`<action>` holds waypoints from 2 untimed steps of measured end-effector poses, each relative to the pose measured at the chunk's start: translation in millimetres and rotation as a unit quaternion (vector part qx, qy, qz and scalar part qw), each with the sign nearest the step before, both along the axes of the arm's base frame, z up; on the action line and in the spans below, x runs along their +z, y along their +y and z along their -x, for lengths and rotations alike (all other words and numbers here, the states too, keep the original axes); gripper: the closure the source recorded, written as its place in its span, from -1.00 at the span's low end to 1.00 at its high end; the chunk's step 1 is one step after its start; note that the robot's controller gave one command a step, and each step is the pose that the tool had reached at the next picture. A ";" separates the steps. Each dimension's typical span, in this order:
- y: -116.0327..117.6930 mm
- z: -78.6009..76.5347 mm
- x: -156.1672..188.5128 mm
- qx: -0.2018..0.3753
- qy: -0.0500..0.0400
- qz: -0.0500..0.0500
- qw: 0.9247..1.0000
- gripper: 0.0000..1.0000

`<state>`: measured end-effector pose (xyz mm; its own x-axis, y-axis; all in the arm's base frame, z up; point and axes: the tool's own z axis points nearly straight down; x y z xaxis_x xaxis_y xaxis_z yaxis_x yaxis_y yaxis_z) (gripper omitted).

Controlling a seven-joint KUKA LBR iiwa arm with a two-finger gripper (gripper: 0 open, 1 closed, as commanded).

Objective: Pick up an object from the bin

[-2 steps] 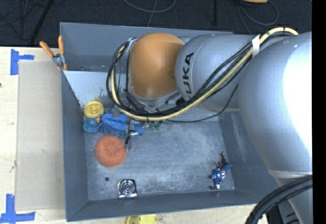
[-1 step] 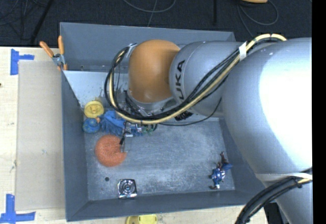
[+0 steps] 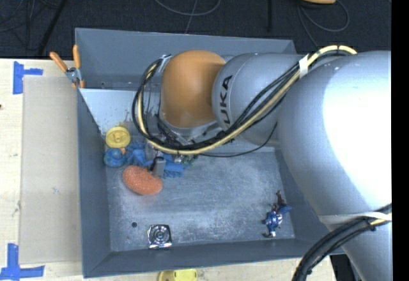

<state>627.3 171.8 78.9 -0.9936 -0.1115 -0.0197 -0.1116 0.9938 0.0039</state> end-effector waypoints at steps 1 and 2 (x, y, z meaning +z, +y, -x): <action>-0.3 -0.1 0.0 -0.002 0.000 0.000 1.000 1.00; -0.2 -2.0 50.1 -0.003 0.006 0.002 1.000 1.00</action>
Offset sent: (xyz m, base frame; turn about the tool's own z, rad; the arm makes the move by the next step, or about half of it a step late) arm -0.0002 -0.0002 0.0471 -0.0001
